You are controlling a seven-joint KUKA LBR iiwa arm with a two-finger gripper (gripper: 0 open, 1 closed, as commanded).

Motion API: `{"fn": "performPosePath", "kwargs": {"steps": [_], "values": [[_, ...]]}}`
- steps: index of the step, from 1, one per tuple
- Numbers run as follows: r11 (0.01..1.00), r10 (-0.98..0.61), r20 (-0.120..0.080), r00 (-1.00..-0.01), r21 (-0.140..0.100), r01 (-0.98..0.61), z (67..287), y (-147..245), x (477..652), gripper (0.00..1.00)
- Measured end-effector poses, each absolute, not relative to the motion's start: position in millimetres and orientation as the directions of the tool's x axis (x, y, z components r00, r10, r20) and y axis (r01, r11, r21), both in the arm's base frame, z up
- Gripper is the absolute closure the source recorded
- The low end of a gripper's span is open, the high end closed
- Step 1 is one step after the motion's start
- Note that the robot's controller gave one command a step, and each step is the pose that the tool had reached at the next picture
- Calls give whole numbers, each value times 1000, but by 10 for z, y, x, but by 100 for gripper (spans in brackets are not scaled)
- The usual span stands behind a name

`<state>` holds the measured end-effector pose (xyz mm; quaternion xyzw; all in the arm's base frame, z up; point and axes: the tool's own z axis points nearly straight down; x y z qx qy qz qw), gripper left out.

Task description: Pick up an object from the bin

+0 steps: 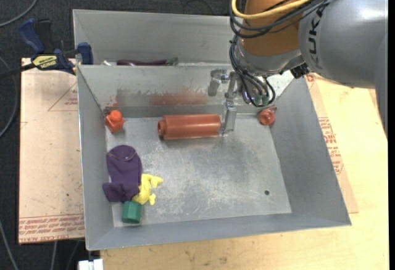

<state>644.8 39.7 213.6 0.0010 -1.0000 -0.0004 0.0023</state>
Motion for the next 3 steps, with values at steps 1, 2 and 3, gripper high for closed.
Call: {"fn": "performPosePath", "kwargs": {"steps": [1,2,3], "values": [[1000,-1,-2,-1000,1,-1,2187,396,6455,0],[999,50,-9,-999,2,50,1823,449,6460,0],[997,82,-6,-997,3,82,1200,619,6356,0]]}}
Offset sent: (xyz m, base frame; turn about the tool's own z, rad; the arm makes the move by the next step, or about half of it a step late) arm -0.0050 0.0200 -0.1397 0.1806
